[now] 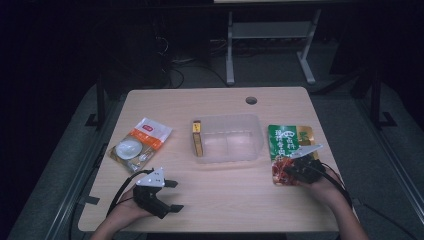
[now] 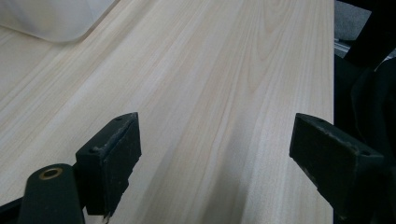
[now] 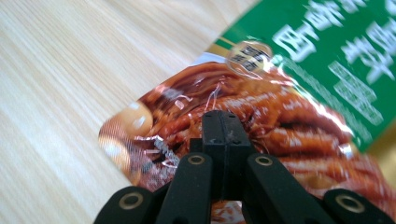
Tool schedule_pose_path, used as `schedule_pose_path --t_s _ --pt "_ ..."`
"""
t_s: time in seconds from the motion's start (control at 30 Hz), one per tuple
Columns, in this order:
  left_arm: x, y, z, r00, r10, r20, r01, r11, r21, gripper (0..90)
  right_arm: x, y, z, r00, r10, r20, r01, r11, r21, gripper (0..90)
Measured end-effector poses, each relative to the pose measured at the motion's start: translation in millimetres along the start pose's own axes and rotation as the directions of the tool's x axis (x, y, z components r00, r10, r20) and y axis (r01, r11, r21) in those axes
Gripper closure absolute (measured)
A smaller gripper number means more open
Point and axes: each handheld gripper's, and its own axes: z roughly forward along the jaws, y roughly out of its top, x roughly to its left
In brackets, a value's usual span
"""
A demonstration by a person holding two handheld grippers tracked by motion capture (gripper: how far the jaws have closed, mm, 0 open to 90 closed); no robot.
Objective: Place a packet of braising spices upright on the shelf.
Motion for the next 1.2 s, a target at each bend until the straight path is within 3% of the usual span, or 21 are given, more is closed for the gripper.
schedule_pose_path --t_s 0.27,0.33,0.4,0.53,0.63,0.73,0.77,0.8,0.87,0.97,1.07,1.2 --pt "0.6 0.1 -0.1 1.0000 -0.001 0.001 0.001 1.0000 0.008 16.0 3.3 20.5 15.8 0.9992 -0.035 -0.018 0.034 0.999 -0.021 90.0" --pt "0.8 0.2 -0.5 1.0000 -0.001 0.000 0.001 1.0000 0.007 16.0 1.0 22.2 17.1 0.9986 -0.034 -0.041 0.032 0.998 -0.045 90.0" --pt "0.9 -0.1 -0.8 1.0000 -0.003 0.000 0.003 1.0000 0.001 16.0 -4.9 24.0 15.5 0.9992 -0.034 -0.020 0.032 0.998 -0.060 90.0" --pt "1.2 -0.1 -1.1 1.0000 -0.005 0.000 0.005 1.0000 0.001 16.0 -30.8 31.3 12.5 0.9985 0.029 0.048 -0.024 0.994 -0.106 90.0" --pt "1.1 -0.1 -1.8 1.0000 -0.003 -0.002 0.003 1.0000 0.001 16.0 -53.1 36.2 14.1 0.9910 0.066 0.117 -0.052 0.992 -0.117 90.0" --pt "2.3 -1.1 -2.0 0.9999 -0.011 -0.001 0.011 0.9999 0.001 16.0 -78.9 37.1 14.3 0.9749 0.130 0.181 -0.107 0.986 -0.129 90.0" --pt "2.3 -1.1 -2.0 0.9999 -0.011 -0.001 0.011 0.9999 0.001 16.0 -78.9 37.1 14.3 0.9749 0.130 0.181 -0.107 0.986 -0.129 90.0" --pt "3.1 -1.2 -1.1 1.0000 -0.009 0.000 0.009 0.9999 0.006 16.0 -93.9 35.8 14.1 0.9639 0.160 0.213 -0.134 0.982 -0.132 90.0" --pt "3.2 -1.1 0.0 0.9999 -0.009 0.004 0.009 0.9999 0.004 15.9 -107.0 33.6 16.0 0.9513 0.193 0.241 -0.163 0.977 -0.139 90.0" --pt "3.6 -0.4 1.1 0.9999 -0.008 0.006 0.008 0.9999 0.009 16.0 -122.3 29.7 20.0 0.9366 0.249 0.247 -0.215 0.964 -0.155 90.0" --pt "4.5 0.2 2.5 0.9999 -0.011 0.005 0.011 0.9999 0.008 16.0 -131.9 28.6 23.9 0.9320 0.268 0.244 -0.233 0.959 -0.164 90.0" --pt "4.6 0.9 3.6 0.9999 -0.016 0.006 0.016 0.9998 0.010 16.0 -133.9 31.7 29.7 0.9363 0.257 0.240 -0.224 0.962 -0.155 90.0"
